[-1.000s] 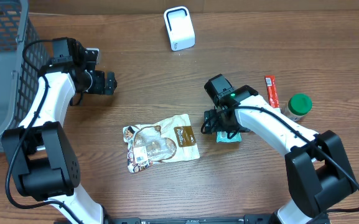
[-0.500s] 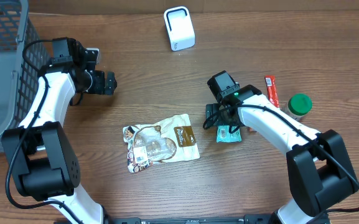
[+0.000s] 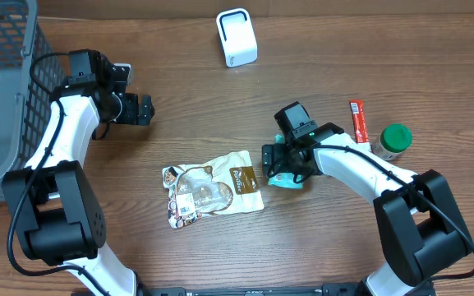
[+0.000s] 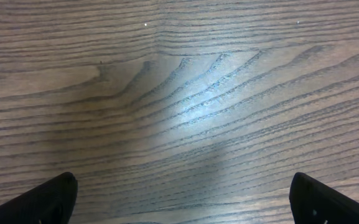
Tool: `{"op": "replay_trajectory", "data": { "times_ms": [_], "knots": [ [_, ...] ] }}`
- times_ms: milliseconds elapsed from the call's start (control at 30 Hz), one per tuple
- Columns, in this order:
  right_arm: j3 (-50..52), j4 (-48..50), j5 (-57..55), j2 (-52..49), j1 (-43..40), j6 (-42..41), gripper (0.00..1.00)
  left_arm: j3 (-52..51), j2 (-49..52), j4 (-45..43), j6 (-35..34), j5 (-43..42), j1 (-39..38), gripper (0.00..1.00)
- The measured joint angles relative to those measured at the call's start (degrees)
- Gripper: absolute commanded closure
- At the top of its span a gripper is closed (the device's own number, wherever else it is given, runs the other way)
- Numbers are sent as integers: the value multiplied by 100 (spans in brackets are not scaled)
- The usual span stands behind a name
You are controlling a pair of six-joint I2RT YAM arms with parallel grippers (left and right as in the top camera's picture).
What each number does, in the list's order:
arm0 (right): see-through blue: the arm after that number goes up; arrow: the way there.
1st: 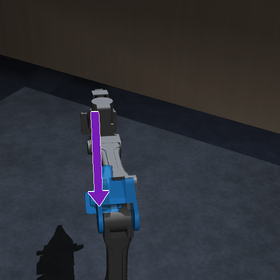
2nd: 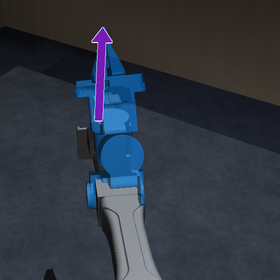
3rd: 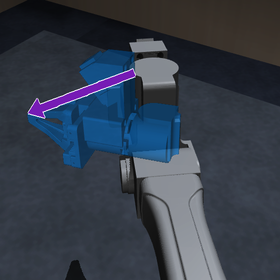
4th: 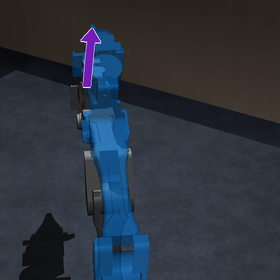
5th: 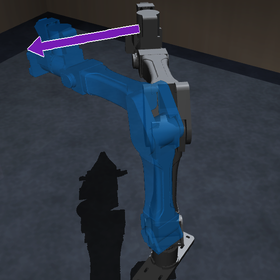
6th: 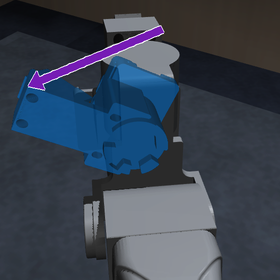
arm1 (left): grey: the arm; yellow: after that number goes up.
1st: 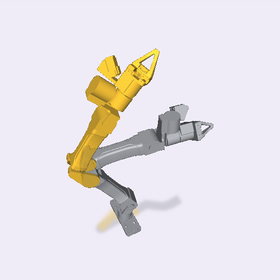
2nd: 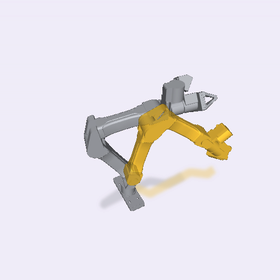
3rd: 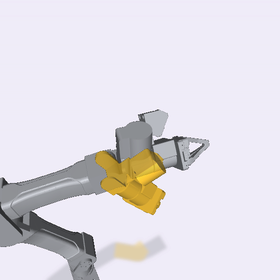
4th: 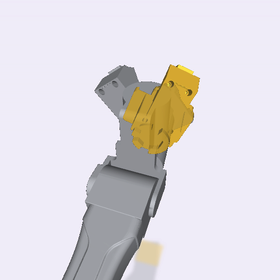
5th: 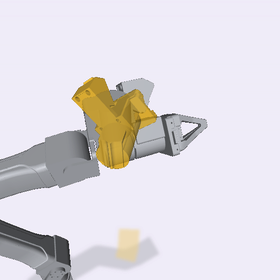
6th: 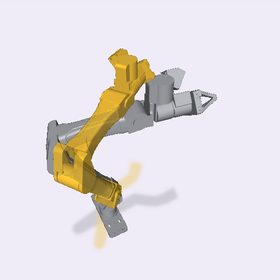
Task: Scan the item barcode
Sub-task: 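Move the right gripper right over the teal packet, then grasp the teal packet's edge with the right gripper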
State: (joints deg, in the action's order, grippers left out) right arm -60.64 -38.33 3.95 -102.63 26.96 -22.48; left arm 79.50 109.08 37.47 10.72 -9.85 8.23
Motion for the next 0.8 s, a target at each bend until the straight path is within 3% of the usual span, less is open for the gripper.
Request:
{"op": "replay_trajectory", "data": {
  "times_ms": [433,500,800],
  "knots": [
    [-162,-284,468,4,262,-4,6,0,0,0,0,-2,0,0],
    [-350,-393,479,15,212,0,0,0,0,2,0,0,0,0],
    [-605,-428,293,186,-424,0,0,0,0,0,0,0,0,0]
  ]
}}
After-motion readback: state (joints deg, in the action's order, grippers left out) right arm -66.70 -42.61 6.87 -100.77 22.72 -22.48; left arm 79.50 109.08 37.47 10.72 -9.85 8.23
